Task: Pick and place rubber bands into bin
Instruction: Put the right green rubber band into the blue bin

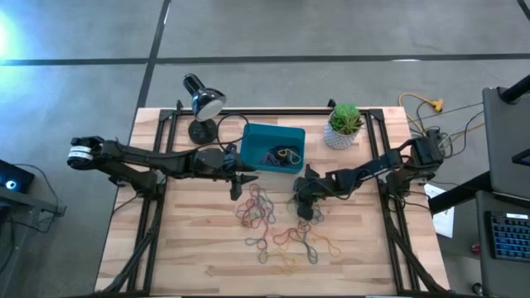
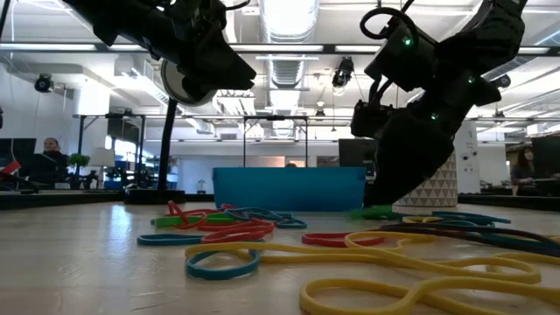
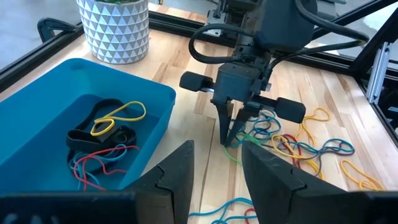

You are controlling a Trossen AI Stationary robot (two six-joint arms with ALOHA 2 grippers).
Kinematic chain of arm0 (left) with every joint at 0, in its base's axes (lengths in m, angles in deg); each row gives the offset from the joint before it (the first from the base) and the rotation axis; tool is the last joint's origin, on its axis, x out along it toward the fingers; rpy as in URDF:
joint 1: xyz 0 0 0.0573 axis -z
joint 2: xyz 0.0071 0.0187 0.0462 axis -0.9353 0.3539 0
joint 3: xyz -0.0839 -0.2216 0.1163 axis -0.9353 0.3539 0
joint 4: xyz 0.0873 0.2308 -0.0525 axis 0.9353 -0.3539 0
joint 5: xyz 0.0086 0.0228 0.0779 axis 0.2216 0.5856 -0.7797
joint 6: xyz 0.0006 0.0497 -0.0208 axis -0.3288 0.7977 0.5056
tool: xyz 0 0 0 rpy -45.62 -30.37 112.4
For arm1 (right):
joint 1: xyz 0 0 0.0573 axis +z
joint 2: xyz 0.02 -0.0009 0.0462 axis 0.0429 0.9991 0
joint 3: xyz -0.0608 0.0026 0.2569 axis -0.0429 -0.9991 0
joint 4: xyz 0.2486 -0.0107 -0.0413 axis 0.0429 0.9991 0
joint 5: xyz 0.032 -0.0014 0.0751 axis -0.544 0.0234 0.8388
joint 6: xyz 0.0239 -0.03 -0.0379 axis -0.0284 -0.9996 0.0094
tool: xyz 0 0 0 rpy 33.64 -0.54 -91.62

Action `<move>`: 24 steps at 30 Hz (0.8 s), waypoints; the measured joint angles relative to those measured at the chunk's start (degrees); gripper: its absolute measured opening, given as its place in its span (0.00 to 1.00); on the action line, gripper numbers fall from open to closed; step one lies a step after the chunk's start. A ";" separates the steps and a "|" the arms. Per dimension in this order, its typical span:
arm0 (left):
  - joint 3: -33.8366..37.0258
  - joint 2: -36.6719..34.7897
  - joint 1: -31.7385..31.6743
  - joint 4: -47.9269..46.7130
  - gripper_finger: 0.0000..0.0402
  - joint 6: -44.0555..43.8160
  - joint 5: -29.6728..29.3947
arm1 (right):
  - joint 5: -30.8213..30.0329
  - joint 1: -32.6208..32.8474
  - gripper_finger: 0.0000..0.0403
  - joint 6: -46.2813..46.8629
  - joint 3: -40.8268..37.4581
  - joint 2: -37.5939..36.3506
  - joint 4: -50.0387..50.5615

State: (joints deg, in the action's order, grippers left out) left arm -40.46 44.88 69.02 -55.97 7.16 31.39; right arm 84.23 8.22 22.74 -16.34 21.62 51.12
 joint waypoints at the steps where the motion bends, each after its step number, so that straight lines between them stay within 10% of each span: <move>1: 0.00 0.00 0.00 0.00 0.29 0.00 0.00 | -0.06 0.02 0.03 -0.02 0.16 -0.08 0.22; 24: 0.00 0.00 0.00 0.02 0.29 -0.02 0.00 | -0.49 0.00 0.02 -4.39 2.86 -14.27 0.53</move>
State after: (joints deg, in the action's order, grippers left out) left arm -40.46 44.88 69.02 -55.95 7.13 31.39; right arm 83.74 8.22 18.36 -13.48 7.35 51.65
